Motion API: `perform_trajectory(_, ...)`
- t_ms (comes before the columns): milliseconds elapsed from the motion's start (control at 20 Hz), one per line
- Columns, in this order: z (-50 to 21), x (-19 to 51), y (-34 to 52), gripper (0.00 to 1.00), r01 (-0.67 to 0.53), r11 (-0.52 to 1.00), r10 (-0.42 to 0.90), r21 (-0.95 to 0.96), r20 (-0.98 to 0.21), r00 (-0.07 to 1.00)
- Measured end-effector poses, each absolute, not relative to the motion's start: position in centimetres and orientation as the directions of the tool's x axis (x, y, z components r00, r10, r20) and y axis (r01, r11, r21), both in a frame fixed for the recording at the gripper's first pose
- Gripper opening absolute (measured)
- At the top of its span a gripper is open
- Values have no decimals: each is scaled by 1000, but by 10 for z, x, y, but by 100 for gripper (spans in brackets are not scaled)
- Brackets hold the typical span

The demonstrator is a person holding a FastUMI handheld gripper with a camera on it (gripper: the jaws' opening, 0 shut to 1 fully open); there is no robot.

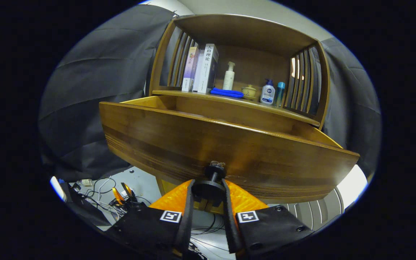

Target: Pull open the drawer, take out the items inside it, and place them on the countertop above the cabinet.

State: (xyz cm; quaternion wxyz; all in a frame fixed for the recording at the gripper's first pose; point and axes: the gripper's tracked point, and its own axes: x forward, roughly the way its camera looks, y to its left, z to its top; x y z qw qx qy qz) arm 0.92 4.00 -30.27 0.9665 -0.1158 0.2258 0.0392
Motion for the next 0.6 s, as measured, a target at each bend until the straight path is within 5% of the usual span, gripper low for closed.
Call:
perform_trajectory(200, -313, -15, 48, 100, -227, 962, 109, -152, -549, 828)
perform_trajectory(600, -236, -33, 48, 98, -303, 931, 177, -203, -476, 862)
